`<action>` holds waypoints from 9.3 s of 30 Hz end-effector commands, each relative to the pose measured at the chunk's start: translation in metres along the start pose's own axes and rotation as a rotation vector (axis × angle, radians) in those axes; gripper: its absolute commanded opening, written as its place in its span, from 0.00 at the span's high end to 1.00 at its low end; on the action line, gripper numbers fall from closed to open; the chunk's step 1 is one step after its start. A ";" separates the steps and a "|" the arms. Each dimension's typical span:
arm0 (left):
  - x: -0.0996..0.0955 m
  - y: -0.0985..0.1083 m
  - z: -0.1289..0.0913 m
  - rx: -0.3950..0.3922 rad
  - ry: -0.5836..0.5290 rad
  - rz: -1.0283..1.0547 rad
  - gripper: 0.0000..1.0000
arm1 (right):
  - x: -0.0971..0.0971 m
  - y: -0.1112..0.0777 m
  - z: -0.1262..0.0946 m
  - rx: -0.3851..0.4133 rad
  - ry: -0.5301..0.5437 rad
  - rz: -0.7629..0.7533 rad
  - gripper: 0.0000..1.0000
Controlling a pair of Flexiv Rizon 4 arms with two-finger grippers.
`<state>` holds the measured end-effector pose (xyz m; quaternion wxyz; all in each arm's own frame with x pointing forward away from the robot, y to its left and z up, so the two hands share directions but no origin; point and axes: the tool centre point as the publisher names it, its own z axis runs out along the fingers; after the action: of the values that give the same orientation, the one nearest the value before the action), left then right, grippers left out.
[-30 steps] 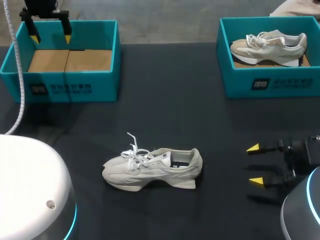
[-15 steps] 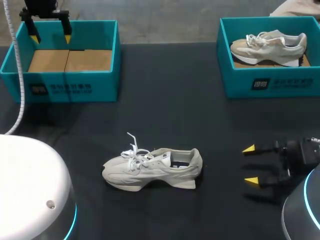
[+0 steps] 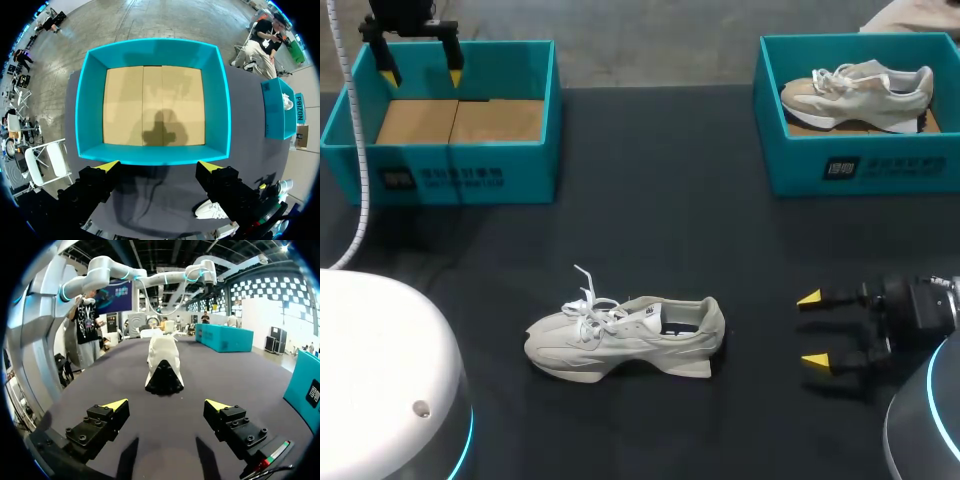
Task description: Take the shoe out of the shoebox, open the shoe tongue, remove and reinsert the insole, then place the shoe into the shoebox
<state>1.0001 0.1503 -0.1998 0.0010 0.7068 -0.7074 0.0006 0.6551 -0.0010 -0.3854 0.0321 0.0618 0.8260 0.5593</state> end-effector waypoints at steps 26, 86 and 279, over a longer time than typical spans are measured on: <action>0.000 0.000 0.000 0.000 -0.001 0.000 0.00 | -0.001 0.006 0.062 -0.124 -0.009 0.031 0.00; 0.000 0.000 0.000 0.000 -0.001 0.000 0.00 | 0.010 0.036 0.142 -0.166 0.020 -0.014 0.00; 0.327 0.346 0.071 -0.234 -0.139 0.124 0.00 | 0.018 0.042 0.169 -0.145 0.059 -0.065 1.00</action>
<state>0.6536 -0.1580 -0.2616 0.0564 0.6615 -0.7412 -0.0996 0.6617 0.1718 -0.4105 0.0317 0.0166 0.7834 0.6205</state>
